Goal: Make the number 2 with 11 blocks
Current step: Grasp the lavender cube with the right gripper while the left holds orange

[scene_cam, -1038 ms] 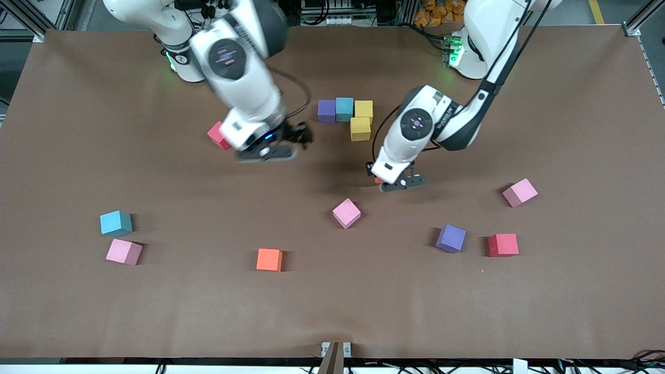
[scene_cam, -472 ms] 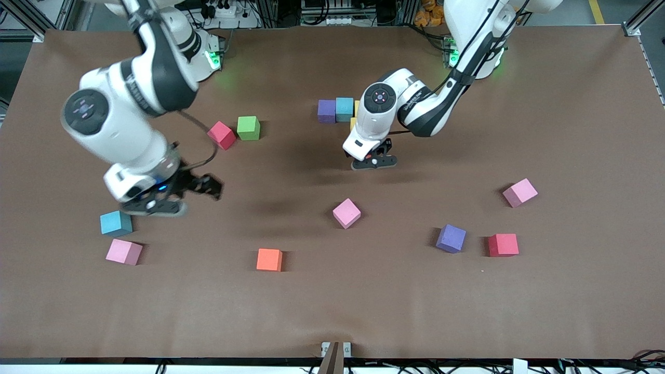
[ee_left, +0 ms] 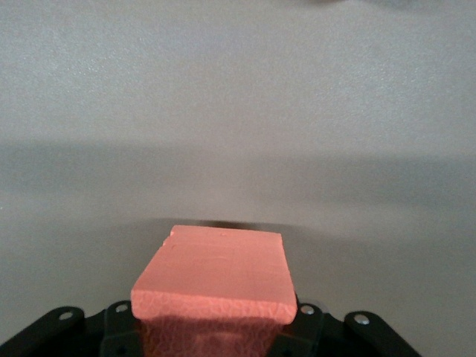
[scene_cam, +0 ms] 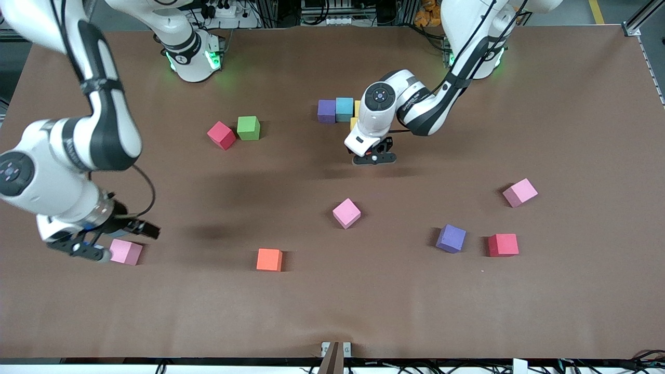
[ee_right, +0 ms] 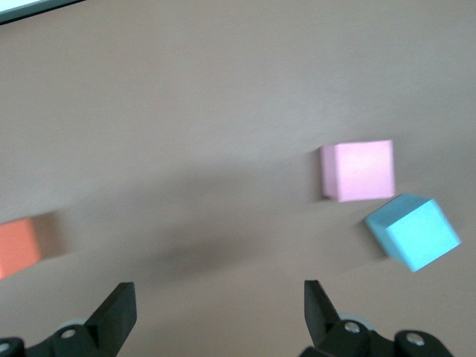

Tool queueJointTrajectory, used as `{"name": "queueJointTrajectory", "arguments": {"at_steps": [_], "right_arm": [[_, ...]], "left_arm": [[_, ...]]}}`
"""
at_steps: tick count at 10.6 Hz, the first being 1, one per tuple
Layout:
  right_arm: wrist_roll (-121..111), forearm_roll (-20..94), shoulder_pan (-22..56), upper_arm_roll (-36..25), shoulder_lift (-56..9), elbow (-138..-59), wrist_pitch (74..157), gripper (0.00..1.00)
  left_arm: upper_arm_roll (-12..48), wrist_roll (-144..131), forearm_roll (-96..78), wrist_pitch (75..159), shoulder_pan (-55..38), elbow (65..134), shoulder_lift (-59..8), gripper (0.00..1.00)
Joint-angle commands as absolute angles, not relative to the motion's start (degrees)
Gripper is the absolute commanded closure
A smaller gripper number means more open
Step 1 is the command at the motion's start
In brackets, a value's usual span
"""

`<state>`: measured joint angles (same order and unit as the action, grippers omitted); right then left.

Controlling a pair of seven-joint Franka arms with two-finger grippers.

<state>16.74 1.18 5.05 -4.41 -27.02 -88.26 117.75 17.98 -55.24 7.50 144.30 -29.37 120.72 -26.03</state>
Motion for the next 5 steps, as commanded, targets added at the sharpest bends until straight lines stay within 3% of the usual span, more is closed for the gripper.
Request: {"name": "queueJointTrajectory", "arguments": {"at_steps": [1,5], "right_arm": [[12.85,0.18,-0.85,-1.68,-34.08,-82.36,118.64,0.0],[3.71,0.26,-6.49,-0.97,-38.49,-82.35,123.75,0.0]], "left_arm": [[18.37,-55.46,8.79,148.25,-29.18,122.43,-26.02,0.57],[18.37,-56.24,8.27,149.33,-30.23,122.61,-27.51,0.58]]}}
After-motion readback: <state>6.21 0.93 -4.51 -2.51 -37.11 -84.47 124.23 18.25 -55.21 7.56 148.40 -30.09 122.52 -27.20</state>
